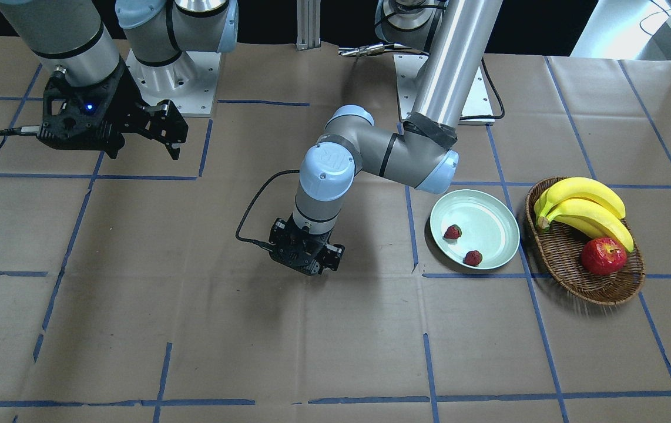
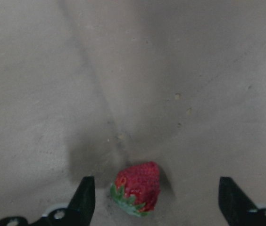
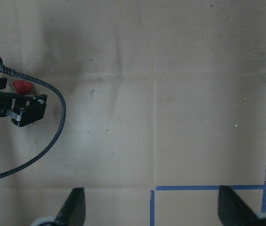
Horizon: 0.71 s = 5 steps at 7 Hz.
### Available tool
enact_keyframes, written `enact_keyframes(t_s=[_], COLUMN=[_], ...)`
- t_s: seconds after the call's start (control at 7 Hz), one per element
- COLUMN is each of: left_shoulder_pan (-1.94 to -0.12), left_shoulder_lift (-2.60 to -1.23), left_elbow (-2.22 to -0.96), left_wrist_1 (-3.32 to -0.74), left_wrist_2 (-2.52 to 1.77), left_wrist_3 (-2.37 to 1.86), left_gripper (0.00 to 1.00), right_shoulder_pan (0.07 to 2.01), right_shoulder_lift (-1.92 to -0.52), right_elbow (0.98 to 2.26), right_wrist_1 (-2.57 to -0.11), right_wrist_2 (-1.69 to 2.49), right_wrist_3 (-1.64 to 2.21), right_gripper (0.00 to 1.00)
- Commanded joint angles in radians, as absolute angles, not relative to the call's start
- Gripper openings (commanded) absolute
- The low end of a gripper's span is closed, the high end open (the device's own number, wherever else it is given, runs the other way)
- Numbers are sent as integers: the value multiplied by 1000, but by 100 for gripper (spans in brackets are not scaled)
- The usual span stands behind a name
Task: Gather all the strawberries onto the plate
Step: 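Release the strawberry at center and withdraw the right gripper while the left grasps it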
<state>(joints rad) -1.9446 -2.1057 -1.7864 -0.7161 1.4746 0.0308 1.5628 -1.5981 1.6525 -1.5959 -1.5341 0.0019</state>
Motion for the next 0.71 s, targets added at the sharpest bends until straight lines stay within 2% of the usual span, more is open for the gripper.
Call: enact_keyframes(t_s=[0.0,0.14,0.29,0.57], left_shoulder_pan=[-1947,-1947,-1947,-1947], left_shoulder_lift=[-2106,-2105,-2097,-2073], left_elbow=[-1789,-1784,-1786,-1789], left_wrist_1=[-715,-715,-715,-713], left_wrist_2=[1512,1519,1519,1545], left_wrist_3=[41,40,38,40], left_gripper=[53,24,4,0], right_shoulder_pan=[1563,1563,1562,1562], right_shoulder_lift=[-1660,-1658,-1652,-1603], right_elbow=[1701,1688,1672,1619], right_wrist_1=[-1602,-1597,-1595,-1565], right_wrist_2=[-1567,-1604,-1603,-1598], right_wrist_3=[-14,-11,-8,29], right_gripper=[100,100,100,100])
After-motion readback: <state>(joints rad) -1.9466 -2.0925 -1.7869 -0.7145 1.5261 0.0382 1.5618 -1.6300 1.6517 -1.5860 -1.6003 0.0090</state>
